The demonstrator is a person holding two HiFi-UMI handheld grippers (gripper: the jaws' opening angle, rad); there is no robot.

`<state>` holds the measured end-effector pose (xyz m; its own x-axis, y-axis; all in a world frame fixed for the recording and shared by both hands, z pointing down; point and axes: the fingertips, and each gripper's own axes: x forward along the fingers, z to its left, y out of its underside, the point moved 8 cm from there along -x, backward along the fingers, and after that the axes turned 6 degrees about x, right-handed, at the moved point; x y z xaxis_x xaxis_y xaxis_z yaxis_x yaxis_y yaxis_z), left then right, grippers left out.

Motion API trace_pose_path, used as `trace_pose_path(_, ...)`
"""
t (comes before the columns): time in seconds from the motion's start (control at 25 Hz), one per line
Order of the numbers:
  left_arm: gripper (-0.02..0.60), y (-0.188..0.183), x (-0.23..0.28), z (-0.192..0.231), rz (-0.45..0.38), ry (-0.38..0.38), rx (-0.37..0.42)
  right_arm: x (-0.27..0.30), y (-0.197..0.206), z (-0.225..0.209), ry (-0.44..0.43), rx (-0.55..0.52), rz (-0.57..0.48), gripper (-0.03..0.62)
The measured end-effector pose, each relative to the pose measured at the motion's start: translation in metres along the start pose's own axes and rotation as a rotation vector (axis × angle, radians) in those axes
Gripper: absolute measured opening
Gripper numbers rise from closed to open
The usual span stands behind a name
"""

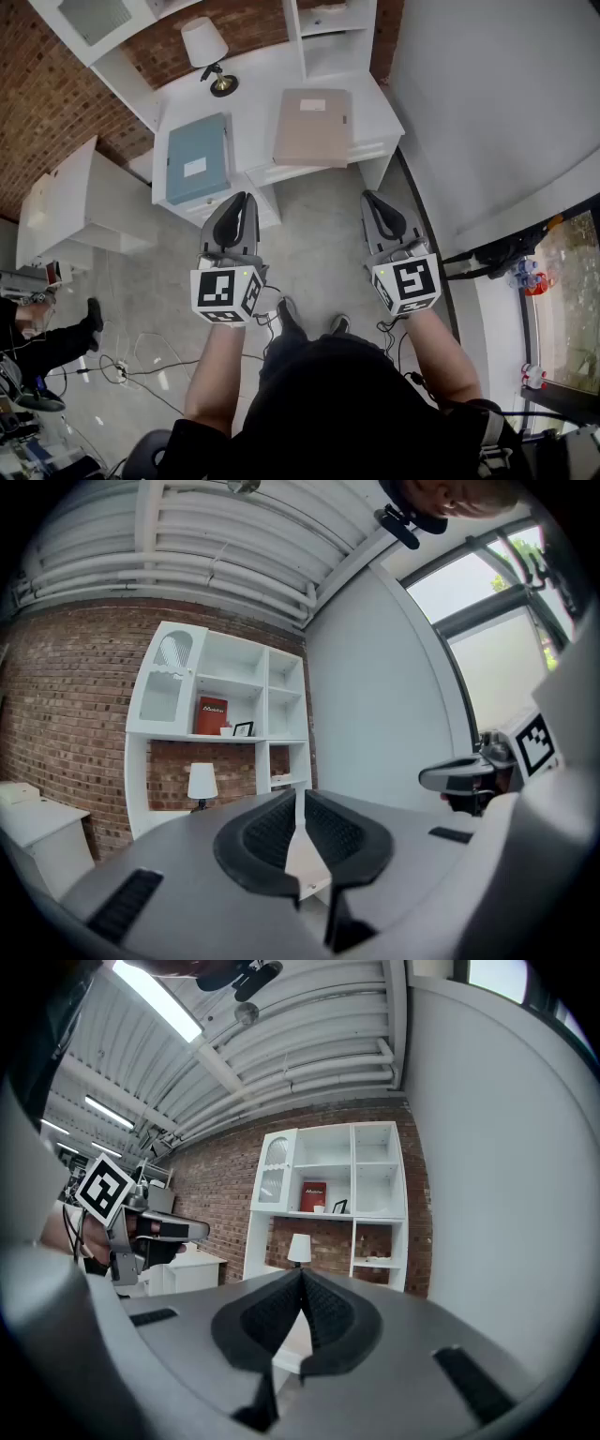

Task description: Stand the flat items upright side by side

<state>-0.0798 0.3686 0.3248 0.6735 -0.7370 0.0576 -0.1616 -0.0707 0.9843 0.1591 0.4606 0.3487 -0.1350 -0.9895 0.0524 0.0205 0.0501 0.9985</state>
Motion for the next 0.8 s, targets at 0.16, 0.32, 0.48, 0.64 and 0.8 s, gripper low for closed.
trace_pose_path(0.16,0.031,-0.001,0.002,-0.004,0.003,0.001,0.004,-0.002,0.001,-0.004,0.002,0.011,0.004,0.000)
trace_pose_path(0.32,0.031,-0.002,0.004,-0.006,0.010,0.002,0.005,-0.003,0.003,-0.008,0.000,0.039,0.012,0.000)
trace_pose_path(0.48,0.031,-0.007,0.009,-0.007,-0.003,0.001,0.007,-0.001,0.003,-0.016,-0.012,0.081,0.003,0.000)
trace_pose_path(0.64,0.047,-0.006,0.014,-0.007,-0.009,0.012,0.011,0.004,0.011,-0.032,0.013,0.132,0.021,0.007)
trace_pose_path(0.8,0.145,0.006,0.027,0.004,0.028,0.043,-0.028,0.013,0.018,-0.040,0.039,0.159,0.046,0.049)
